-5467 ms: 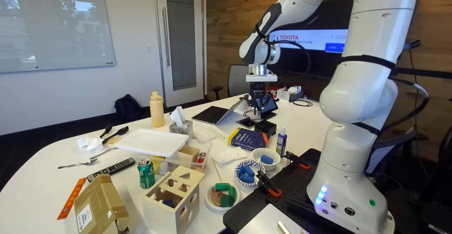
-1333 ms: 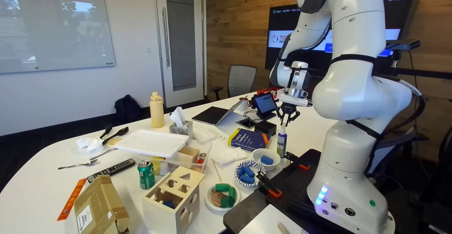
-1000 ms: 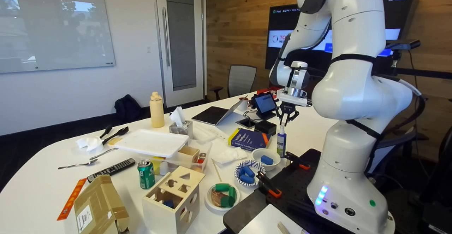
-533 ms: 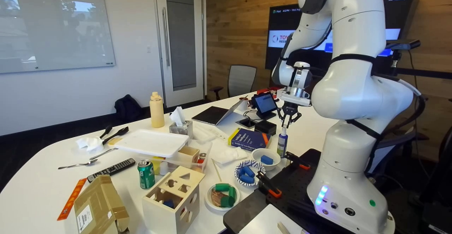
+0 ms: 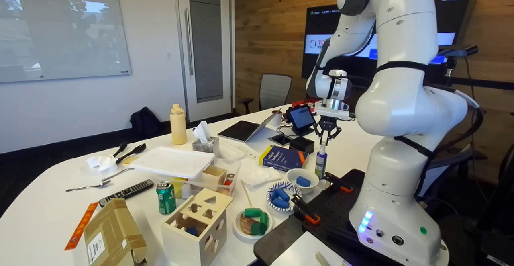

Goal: Put the clear lid on the white and blue bottle.

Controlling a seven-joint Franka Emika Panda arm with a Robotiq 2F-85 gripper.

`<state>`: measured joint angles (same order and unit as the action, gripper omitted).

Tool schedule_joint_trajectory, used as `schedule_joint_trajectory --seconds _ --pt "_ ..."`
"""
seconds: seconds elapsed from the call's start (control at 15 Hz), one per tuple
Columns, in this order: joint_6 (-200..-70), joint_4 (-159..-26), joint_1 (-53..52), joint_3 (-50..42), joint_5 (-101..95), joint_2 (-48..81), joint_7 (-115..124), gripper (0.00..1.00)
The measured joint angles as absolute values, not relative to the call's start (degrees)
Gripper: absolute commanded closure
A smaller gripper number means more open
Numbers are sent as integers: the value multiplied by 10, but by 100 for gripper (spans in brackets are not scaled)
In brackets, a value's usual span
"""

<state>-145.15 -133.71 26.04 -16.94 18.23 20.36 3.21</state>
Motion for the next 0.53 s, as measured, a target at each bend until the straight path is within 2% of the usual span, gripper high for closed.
schedule_joint_trajectory --seconds 0.33,0.4,0.53 --pt "-1452 -1337 232 -176 150 204 72 5" --pt "-1452 -1337 227 -179 145 204 75 0" --pt "-1452 -1337 223 -181 138 202 83 0"
